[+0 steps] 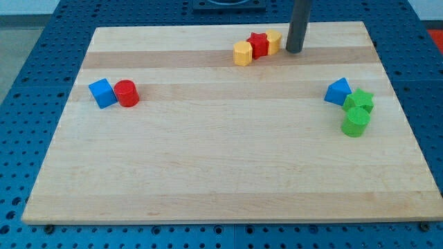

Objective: Move the yellow heart into the red star

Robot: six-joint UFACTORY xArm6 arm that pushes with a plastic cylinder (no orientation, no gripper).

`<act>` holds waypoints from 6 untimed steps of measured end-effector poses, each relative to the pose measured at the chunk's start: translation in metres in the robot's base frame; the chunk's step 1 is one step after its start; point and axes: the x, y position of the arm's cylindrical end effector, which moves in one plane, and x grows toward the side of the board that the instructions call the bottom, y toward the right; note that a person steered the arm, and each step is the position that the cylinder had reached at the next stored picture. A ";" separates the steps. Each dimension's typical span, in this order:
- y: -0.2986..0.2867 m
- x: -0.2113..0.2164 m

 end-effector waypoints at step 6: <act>-0.118 -0.007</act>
